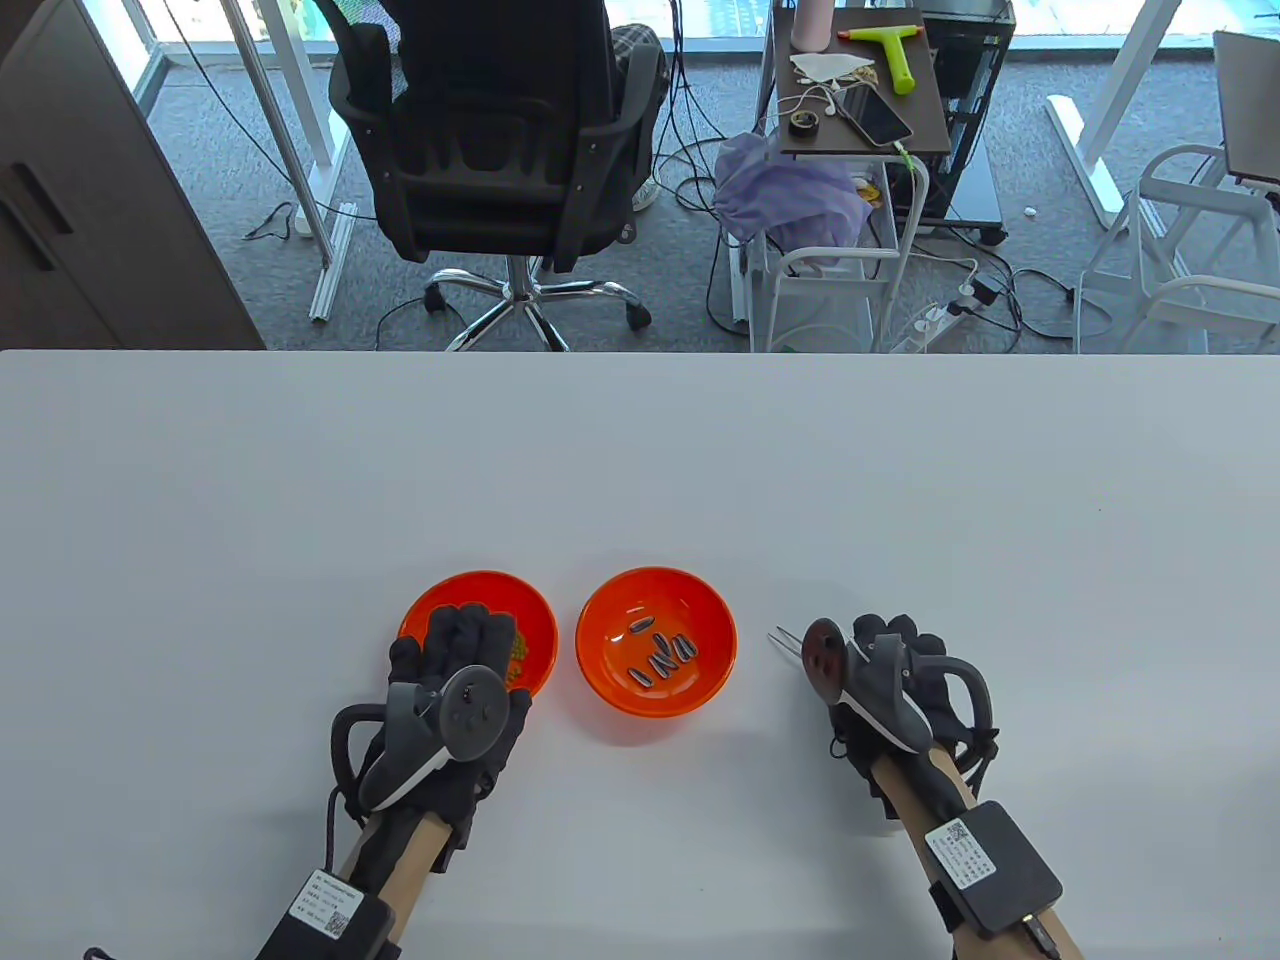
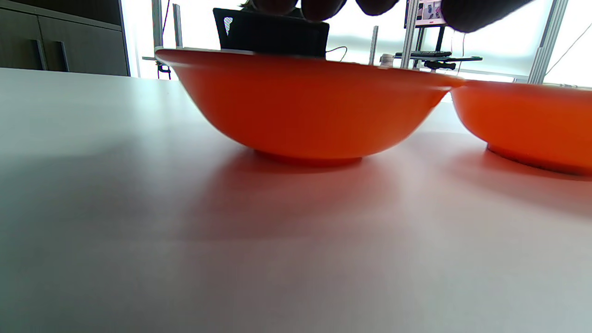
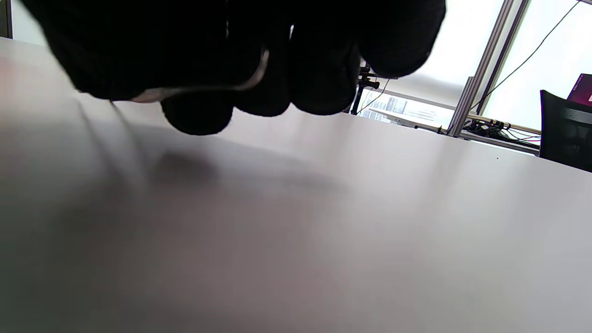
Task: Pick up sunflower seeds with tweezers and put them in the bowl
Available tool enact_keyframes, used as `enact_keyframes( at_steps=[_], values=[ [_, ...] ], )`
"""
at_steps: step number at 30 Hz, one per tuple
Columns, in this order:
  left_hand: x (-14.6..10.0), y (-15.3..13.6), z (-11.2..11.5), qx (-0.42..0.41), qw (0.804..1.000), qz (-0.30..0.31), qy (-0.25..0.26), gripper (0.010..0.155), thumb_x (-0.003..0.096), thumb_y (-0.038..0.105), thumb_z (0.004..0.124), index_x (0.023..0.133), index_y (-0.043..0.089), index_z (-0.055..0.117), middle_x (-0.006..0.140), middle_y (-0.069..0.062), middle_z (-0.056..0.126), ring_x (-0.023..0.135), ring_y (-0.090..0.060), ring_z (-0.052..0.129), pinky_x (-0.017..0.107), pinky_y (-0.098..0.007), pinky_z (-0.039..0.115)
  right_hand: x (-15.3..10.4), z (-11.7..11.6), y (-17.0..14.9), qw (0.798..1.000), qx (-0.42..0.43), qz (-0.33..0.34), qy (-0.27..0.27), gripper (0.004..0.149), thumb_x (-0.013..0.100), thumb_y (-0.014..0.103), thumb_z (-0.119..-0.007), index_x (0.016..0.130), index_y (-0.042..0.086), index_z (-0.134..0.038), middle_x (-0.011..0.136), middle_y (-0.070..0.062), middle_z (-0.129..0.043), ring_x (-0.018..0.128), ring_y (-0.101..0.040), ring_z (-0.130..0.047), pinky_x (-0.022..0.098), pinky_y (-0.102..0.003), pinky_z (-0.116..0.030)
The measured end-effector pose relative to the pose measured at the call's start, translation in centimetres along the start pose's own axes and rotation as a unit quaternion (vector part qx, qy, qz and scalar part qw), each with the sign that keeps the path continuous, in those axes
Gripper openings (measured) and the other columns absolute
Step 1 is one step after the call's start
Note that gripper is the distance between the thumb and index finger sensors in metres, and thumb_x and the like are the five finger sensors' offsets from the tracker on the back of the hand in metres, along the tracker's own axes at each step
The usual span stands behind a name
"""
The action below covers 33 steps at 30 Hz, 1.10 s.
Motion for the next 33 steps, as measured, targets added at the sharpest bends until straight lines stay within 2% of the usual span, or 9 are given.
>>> enact_keyframes(
  at_steps=[10,15,17,20,23,27,33],
  values=[
    [0.1,0.0,0.0,0.003,1.000,-0.006,0.006,0.070,0.0476,0.053,0.069,0.110,0.032,0.045,0.121,0.001,0.045,0.117,-0.028,0.043,0.081,-0.058,0.035,0.0,-0.4,0.2,1.000,-0.022,-0.001,0.022,0.045,0.031,0.050,-0.089,0.070,0.032,-0.100,0.076,0.008,-0.093,0.077,-0.026,-0.088,0.065,-0.047,-0.073],
    [0.1,-0.1,0.0,0.000,1.000,-0.015,0.017,0.071,0.0476,0.053,0.069,0.110,0.031,0.044,0.121,0.001,0.044,0.117,-0.028,0.042,0.081,-0.058,0.034,-0.7,0.8,0.0,1.000,0.003,0.005,-0.001,0.052,0.031,0.053,-0.087,0.080,0.036,-0.091,0.084,0.007,-0.088,0.083,-0.026,-0.085,0.068,-0.048,-0.070],
    [0.1,-0.2,-0.1,-0.002,1.000,-0.018,0.023,0.072,0.0475,0.054,0.069,0.110,0.031,0.043,0.121,0.001,0.043,0.117,-0.028,0.041,0.081,-0.058,0.034,-1.1,1.3,0.2,0.999,0.029,0.023,-0.015,0.060,0.030,0.055,-0.086,0.088,0.037,-0.084,0.092,0.007,-0.083,0.090,-0.027,-0.081,0.072,-0.048,-0.067],
    [0.1,-0.2,0.0,-0.008,0.999,-0.021,0.023,0.072,0.0475,0.054,0.069,0.110,0.031,0.042,0.121,0.001,0.041,0.118,-0.028,0.040,0.081,-0.058,0.033,-1.8,1.6,0.6,0.997,0.059,0.052,-0.003,0.072,0.031,0.056,-0.085,0.098,0.038,-0.068,0.105,0.006,-0.069,0.101,-0.029,-0.070,0.078,-0.050,-0.059],
    [0.1,-0.2,0.1,-0.008,1.000,-0.020,0.020,0.073,0.0475,0.055,0.068,0.110,0.031,0.041,0.122,0.001,0.040,0.118,-0.028,0.039,0.081,-0.058,0.033,-2.3,1.7,0.9,0.995,0.072,0.064,-0.008,0.079,0.031,0.059,-0.082,0.103,0.038,-0.057,0.111,0.004,-0.058,0.105,-0.031,-0.062,0.079,-0.051,-0.054],
    [0.2,-0.2,0.0,-0.006,1.000,-0.020,0.022,0.073,0.0474,0.056,0.068,0.110,0.031,0.040,0.122,0.001,0.039,0.118,-0.028,0.038,0.081,-0.058,0.032,-2.5,1.4,1.5,0.994,0.077,0.074,-0.006,0.086,0.031,0.064,-0.077,0.106,0.038,-0.044,0.116,0.003,-0.045,0.109,-0.034,-0.052,0.080,-0.051,-0.049],
    [0.2,-0.2,0.0,-0.004,1.000,-0.020,0.021,0.074,0.0474,0.056,0.068,0.111,0.031,0.039,0.122,0.001,0.038,0.118,-0.028,0.037,0.081,-0.058,0.032,-2.6,1.1,2.1,0.993,0.083,0.083,-0.008,0.091,0.031,0.067,-0.073,0.107,0.038,-0.033,0.118,0.001,-0.033,0.110,-0.035,-0.042,0.081,-0.051,-0.043]
  ],
)
Point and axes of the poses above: the tracker on the back of each hand, its own y axis roughly to the thumb side, its own x axis roughly from the wrist to the fingertips, z = x × y, the point moved 3 cm from there along x, roughly from the wrist to the fingertips
